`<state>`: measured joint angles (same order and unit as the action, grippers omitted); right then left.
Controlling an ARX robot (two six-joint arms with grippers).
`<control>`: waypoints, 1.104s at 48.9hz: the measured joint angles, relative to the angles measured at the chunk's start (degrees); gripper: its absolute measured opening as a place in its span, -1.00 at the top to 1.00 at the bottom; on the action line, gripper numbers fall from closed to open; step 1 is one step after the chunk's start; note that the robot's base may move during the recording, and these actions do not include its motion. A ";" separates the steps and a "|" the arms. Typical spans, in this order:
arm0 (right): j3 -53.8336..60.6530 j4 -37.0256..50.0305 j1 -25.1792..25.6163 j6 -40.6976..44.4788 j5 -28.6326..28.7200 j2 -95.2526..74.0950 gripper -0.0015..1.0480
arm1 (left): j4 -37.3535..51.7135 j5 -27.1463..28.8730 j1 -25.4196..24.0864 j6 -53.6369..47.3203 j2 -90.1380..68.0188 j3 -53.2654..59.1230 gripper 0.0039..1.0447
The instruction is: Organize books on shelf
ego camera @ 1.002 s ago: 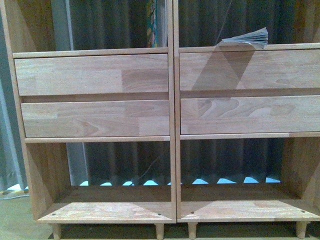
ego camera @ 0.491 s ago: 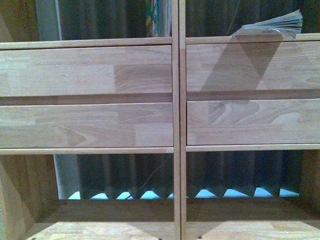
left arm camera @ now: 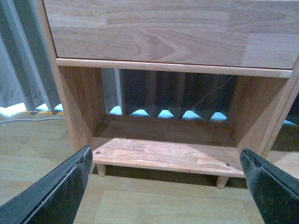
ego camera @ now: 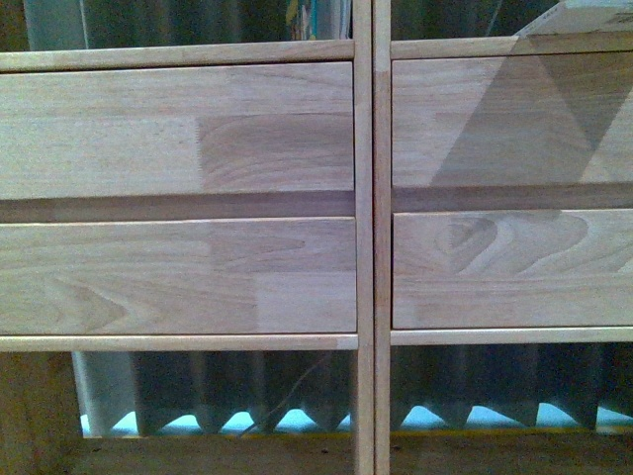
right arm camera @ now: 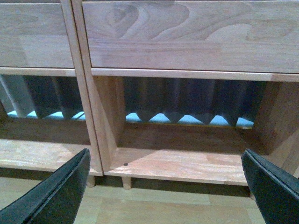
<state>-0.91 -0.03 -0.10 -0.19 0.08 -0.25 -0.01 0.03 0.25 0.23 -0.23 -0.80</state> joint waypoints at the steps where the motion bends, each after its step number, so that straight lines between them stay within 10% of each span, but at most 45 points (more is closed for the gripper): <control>1: 0.00 0.00 0.00 0.00 -0.04 0.00 -0.86 | 0.00 0.00 0.00 0.00 0.00 0.00 -0.86; 54: 0.00 -0.15 0.02 -0.26 -0.13 -0.11 -0.86 | 0.00 0.00 0.00 0.00 0.02 0.00 -0.86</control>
<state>-0.91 -0.19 -0.08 -0.45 -0.05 -0.36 -0.01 0.03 0.25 0.23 -0.21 -0.80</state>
